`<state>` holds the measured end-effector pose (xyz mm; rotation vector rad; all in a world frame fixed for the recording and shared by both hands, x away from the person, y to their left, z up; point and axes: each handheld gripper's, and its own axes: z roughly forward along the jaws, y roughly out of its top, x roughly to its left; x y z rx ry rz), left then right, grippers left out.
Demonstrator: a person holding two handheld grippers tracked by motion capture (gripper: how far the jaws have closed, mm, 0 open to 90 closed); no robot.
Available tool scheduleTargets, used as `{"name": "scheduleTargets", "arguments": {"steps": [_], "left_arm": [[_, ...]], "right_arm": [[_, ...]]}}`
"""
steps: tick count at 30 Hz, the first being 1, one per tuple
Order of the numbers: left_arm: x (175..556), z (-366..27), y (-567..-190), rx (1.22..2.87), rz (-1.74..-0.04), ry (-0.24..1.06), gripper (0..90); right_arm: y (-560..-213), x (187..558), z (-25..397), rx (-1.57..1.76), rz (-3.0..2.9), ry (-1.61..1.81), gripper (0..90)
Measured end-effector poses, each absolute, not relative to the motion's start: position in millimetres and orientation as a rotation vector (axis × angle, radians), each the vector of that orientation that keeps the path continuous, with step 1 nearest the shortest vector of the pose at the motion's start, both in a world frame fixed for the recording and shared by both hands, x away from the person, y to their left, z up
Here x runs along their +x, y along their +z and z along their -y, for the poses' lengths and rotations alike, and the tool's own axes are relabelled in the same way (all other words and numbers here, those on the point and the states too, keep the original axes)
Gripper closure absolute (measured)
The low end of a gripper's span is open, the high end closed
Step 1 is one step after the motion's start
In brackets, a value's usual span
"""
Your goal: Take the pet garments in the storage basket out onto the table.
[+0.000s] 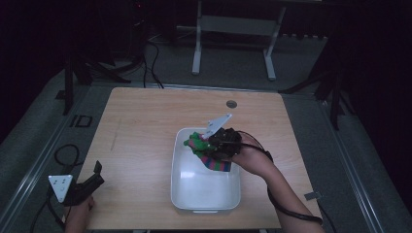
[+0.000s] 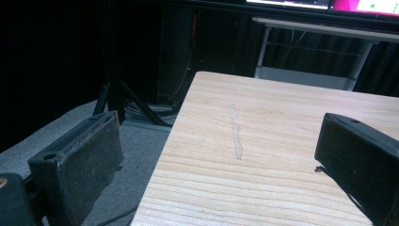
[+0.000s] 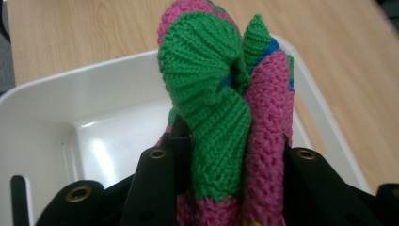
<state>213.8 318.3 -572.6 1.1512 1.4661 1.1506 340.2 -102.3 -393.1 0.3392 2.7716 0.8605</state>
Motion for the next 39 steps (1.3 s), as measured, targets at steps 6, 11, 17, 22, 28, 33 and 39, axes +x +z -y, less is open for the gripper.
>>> {"name": "scheduleTargets", "arguments": {"steps": [6,11,17,22,28,33,39], "left_arm": [[214,-318,-573,1.151,-1.467,1.151,1.8],[214,-318,-573,1.150,-1.467,1.151,1.8],[214,-318,-573,1.152,-1.469,1.152,1.8],[214,-318,-573,1.150,-1.470,1.154,1.8],[214,-318,-572,1.149,-1.477,1.152,1.8],[214,-318,-572,1.152,-1.474,1.155,1.8],[214,-318,-572,1.152,-1.474,1.154,1.8]], "right_arm": [[-371,341,128,0.378,-2.713,0.863,66.9],[-361,347,160,0.452,-2.659,0.841,66.8],[-361,353,204,0.579,-2.610,0.803,66.7],[-369,356,239,0.678,-2.587,0.766,66.7],[-383,358,264,0.757,-2.571,0.744,66.5],[-405,365,269,0.800,-2.575,0.709,66.3],[-436,376,266,0.833,-2.609,0.664,66.2]]}}
